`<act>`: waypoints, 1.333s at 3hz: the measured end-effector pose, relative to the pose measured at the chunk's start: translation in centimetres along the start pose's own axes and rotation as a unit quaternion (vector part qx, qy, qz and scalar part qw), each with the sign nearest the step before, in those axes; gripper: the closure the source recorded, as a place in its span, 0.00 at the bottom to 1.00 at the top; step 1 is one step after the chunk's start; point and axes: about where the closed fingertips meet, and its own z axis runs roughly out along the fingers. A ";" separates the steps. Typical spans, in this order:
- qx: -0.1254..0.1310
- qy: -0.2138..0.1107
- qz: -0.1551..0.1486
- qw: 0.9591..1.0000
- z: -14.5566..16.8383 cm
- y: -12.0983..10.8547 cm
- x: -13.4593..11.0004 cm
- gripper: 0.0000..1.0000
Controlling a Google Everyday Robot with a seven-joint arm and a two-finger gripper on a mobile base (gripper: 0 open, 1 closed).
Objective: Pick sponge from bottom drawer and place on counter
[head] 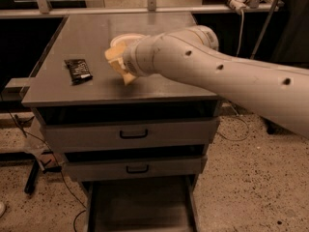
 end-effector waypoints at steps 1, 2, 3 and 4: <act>-0.018 0.031 0.001 0.999 3.1 -0.9 1.9 1.00; -0.024 0.067 0.021 0.997 4.6 -1.5 5.7 1.00; -0.024 0.067 0.021 0.997 4.4 -1.6 5.2 0.81; -0.024 0.067 0.021 0.997 4.4 -1.6 5.2 0.57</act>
Offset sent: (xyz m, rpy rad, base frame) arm 0.0431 -0.0301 -0.1219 -0.0951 0.2443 -0.0426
